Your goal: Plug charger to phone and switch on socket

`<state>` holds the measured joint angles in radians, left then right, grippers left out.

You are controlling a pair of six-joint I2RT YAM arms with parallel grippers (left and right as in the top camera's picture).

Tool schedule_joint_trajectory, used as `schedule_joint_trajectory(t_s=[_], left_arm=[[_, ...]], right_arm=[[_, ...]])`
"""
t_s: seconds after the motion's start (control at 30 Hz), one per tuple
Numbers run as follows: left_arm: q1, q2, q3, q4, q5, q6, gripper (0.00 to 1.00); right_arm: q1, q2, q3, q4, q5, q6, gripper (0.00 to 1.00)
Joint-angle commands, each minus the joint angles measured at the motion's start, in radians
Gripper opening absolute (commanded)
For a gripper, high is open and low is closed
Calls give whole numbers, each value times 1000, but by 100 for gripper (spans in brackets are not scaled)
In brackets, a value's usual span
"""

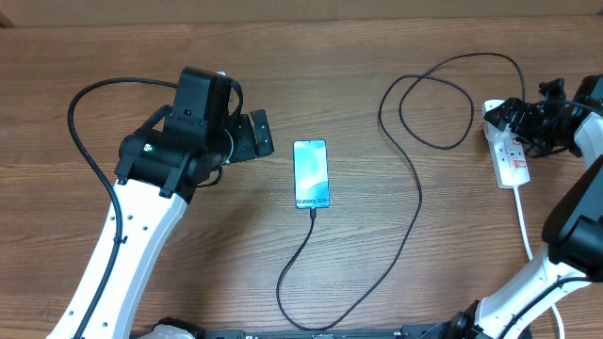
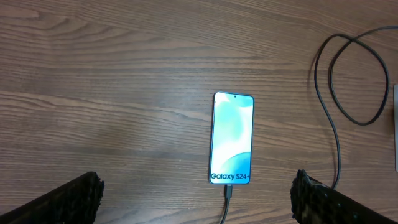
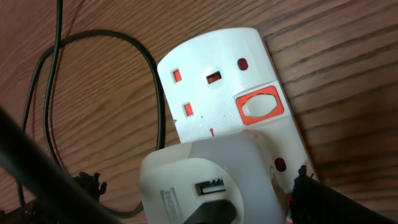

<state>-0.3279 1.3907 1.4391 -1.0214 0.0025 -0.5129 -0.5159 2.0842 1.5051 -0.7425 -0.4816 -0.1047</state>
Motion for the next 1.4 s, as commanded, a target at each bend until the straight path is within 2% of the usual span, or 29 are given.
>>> schedule_joint_trajectory(t_s=[0.0,0.63,0.87,1.37], left_arm=[[-6,-3,3,1,-17,23,100],[-6,-3,3,1,-17,23,100],[-6,-3,3,1,-17,23,100],[-6,-3,3,1,-17,23,100]], right_arm=[[20,9,-4,-29,-8,31,100],[24,9,9,-41,32,30,100],[24,9,9,-53,-55,29,100],[24,9,7,-92,-108,30,100]])
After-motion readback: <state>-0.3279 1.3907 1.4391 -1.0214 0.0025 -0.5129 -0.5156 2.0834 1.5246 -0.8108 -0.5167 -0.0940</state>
